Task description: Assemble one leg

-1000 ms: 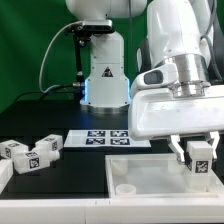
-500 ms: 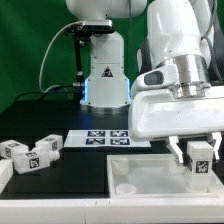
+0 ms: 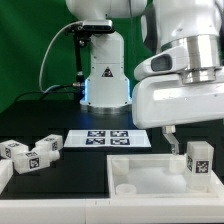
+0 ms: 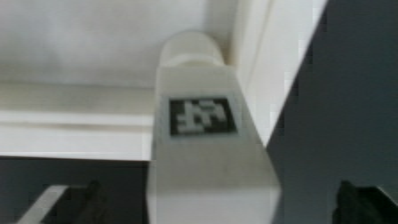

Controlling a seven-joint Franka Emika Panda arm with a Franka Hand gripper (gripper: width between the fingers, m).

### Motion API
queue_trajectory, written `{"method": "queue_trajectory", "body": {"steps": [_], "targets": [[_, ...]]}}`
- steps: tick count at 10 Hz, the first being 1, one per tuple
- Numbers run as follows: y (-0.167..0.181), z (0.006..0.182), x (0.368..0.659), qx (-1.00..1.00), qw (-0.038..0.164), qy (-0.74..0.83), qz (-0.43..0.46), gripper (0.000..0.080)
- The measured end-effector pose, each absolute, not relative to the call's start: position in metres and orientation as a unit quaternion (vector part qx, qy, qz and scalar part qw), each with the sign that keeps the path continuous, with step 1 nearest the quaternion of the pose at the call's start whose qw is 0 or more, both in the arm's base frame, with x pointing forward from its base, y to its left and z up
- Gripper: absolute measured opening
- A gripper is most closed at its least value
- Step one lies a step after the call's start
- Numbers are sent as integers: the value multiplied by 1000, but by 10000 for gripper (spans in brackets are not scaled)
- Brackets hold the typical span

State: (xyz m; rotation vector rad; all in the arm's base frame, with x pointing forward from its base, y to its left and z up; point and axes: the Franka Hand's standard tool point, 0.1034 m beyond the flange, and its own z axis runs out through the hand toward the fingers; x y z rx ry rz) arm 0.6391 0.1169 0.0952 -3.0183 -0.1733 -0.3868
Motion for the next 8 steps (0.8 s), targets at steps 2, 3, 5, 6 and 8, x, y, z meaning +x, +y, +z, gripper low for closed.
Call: {"method": "queue_trajectory", "body": {"steps": [2,3,5,6,8], "targets": [[117,93,636,-996,51,-57,-50,648],[116,90,637,-997,52,-57,-23,648],[113,80,633,-998,51,-36,27,648],[116,78,633,-998,50,-25,26,648],[115,78,633,-998,51,-23,26,384]]}}
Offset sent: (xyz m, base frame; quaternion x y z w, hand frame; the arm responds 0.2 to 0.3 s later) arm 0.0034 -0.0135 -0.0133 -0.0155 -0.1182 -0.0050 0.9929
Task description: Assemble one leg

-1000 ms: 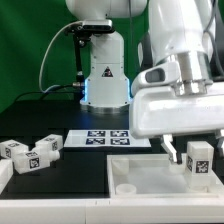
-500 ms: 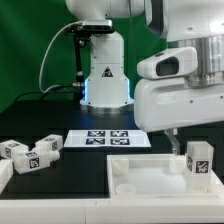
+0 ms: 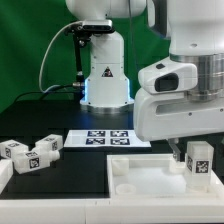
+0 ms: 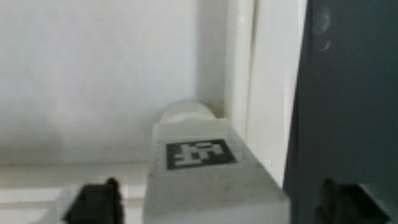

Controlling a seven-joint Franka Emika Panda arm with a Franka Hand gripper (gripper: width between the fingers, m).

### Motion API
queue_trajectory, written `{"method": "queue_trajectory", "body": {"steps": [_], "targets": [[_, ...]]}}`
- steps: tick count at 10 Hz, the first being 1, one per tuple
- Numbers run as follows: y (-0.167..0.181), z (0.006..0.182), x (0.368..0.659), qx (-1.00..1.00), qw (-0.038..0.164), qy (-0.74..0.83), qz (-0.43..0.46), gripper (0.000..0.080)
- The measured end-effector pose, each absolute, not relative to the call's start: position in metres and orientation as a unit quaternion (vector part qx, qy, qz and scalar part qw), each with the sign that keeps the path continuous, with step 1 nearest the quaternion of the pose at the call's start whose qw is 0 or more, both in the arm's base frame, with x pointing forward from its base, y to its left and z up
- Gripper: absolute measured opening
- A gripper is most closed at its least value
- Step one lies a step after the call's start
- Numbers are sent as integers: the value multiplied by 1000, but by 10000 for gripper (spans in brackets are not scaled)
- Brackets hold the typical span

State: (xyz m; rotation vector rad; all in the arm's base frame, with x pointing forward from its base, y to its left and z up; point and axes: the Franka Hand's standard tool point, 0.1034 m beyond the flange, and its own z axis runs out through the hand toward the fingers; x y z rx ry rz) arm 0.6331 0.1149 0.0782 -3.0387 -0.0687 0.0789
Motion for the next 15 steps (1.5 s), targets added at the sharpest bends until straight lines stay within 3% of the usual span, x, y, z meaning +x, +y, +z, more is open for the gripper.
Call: {"method": "queue_trajectory", "body": {"steps": [1,2,6,11,15], "targets": [[115,78,633,-998,51,-13,27,384],[114,78,633,-998,49,21,28,291],[109,75,638,-985,47,169,10,291],[114,73,639,-865,64,498,3,290],[114,72,639,-846,73,527,6,290]]}}
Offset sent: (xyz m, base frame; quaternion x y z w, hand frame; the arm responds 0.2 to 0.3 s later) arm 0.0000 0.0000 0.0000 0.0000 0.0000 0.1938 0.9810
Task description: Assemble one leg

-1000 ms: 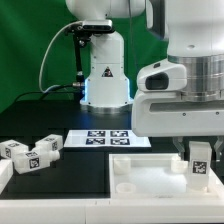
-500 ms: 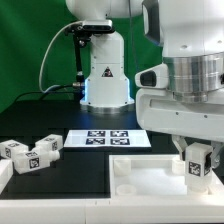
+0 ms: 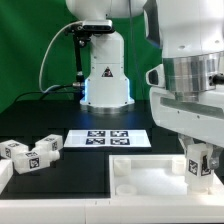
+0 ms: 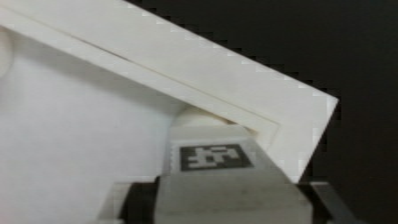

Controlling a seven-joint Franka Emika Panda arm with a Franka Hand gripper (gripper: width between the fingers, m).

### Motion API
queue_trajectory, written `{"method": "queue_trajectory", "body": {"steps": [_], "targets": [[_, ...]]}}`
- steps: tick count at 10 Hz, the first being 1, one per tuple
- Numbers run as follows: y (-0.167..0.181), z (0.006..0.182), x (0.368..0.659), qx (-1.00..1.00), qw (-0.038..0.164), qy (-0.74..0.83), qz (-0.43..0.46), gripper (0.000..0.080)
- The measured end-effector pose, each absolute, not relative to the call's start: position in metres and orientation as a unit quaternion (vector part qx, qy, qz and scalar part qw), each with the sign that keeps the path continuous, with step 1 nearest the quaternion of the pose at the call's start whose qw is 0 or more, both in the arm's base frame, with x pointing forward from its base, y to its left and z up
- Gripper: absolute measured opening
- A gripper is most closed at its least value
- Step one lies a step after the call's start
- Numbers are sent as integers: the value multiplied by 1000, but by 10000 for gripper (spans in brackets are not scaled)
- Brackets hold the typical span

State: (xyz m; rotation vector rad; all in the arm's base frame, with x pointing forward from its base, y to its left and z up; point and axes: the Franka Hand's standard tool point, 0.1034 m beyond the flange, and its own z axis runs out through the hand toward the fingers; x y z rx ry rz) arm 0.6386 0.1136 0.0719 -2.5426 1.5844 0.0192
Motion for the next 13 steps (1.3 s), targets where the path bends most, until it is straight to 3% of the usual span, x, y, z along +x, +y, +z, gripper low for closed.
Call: {"method": "queue_trajectory", "body": {"steps": [1,2,3,4,8,10,11,12,13], "targets": [[113,72,639,-864,70,498,3,471],[111,73,640,-913,68,402,-6,588],[109,74,641,-944,67,322,-12,588],[111,75,641,-967,62,245,-17,636],[114,77,642,-995,46,86,-31,649],[110,78,646,-992,17,-118,-49,649],[110,79,646,-985,12,-162,-49,649],[111,78,646,-989,14,-138,-49,525],[110,78,646,-989,14,-138,-49,525]]}}
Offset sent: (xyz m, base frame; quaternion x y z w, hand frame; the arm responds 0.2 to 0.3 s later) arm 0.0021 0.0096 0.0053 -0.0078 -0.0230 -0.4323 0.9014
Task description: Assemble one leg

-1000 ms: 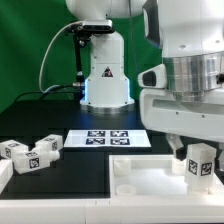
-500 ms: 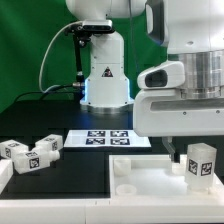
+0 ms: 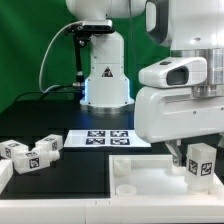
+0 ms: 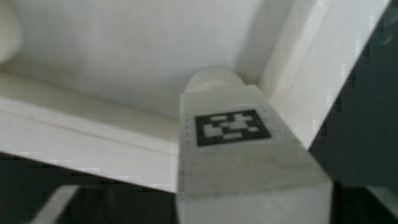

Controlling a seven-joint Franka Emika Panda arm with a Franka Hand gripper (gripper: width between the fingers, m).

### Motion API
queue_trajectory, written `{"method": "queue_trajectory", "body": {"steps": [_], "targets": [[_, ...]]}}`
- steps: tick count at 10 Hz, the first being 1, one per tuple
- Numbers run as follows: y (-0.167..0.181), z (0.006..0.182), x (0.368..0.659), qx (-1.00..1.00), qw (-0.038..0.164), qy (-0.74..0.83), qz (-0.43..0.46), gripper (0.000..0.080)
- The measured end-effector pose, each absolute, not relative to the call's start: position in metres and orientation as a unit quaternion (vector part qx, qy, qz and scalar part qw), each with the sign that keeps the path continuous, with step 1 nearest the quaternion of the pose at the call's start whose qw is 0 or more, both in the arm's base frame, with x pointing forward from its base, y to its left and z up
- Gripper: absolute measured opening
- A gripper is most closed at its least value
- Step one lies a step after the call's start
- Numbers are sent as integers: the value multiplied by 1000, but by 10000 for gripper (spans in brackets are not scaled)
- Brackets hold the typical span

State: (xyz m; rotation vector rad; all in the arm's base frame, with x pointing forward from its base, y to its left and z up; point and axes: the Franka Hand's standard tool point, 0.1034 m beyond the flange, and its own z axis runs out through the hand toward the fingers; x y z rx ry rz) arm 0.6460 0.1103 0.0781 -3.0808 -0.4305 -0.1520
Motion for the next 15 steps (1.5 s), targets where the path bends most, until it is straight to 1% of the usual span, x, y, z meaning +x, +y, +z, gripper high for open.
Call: {"method": "queue_trajectory", "body": {"steps": [1,2,4,7,10,11,12,13,14,15], "targets": [[111,78,646,-991,15,-121,-49,385],[111,78,646,-995,17,-89,-48,285],[111,77,646,-999,21,-12,-49,285],[108,77,647,-985,28,159,-53,285],[106,76,644,-896,34,440,-44,285],[105,75,644,-859,37,509,-41,285],[103,75,643,-828,45,558,-35,285],[102,75,642,-809,47,585,-32,285],[102,75,642,-815,46,577,-33,285],[104,75,642,-835,46,547,-36,376]]}}
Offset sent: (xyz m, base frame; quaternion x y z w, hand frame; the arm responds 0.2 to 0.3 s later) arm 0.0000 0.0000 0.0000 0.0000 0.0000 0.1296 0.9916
